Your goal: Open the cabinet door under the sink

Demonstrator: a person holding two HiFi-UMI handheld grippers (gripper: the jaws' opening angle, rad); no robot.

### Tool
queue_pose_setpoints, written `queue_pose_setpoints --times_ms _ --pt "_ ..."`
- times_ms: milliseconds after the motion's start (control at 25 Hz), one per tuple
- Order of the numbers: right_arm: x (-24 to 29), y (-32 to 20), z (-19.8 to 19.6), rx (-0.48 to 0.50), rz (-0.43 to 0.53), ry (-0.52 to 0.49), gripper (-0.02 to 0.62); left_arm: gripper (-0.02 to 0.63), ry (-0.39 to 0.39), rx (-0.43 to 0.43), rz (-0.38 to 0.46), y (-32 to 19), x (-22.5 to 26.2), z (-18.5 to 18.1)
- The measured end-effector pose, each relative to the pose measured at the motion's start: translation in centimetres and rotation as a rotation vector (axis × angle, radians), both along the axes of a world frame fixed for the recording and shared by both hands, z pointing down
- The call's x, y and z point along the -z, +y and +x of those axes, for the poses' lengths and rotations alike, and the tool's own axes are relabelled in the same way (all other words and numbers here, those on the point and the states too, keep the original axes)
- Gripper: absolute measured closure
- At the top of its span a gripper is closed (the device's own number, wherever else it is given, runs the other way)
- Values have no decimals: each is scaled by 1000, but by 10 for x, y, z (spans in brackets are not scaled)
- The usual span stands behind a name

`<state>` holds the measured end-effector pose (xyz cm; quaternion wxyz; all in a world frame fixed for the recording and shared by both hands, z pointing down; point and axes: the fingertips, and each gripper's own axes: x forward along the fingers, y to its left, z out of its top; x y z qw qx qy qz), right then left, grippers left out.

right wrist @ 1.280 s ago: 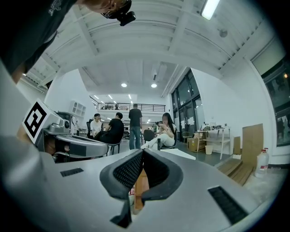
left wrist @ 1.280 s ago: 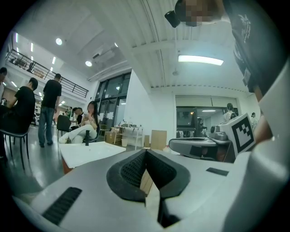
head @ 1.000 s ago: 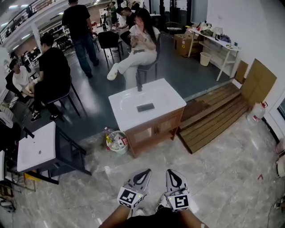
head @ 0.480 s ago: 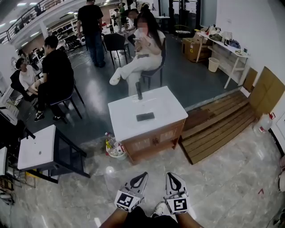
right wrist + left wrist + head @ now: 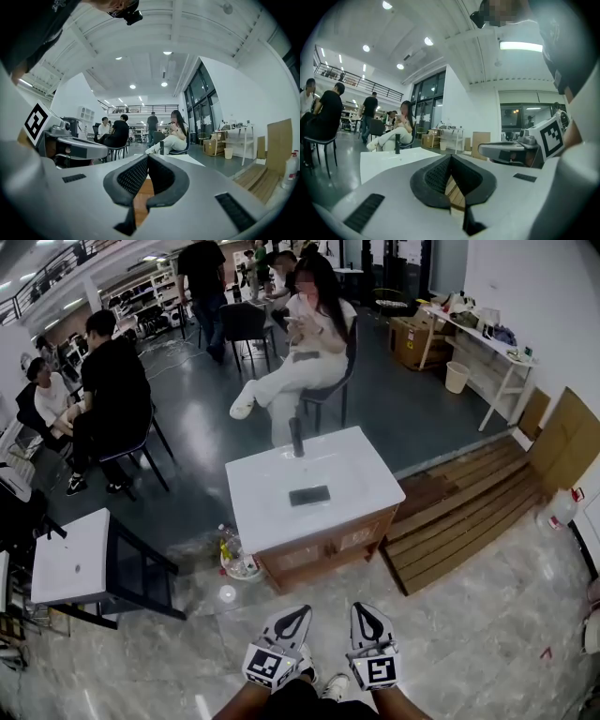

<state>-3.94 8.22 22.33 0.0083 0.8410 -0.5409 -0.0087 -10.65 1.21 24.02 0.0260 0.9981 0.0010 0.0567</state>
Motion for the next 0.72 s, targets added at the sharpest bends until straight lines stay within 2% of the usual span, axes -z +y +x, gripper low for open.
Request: queue_pose_setpoints --times_ms 160,440,720 --pt "-14 -33 15 5 -36 -8 572 584 1 -3 -16 -34 -9 16" --pt "-37 -90 41 -6 -85 40 572 584 -16 -18 -47 -92 -39 48" --pt "-71 -121 67 -1 -130 29 572 586 -52 -59 -51 -110 -71 80"
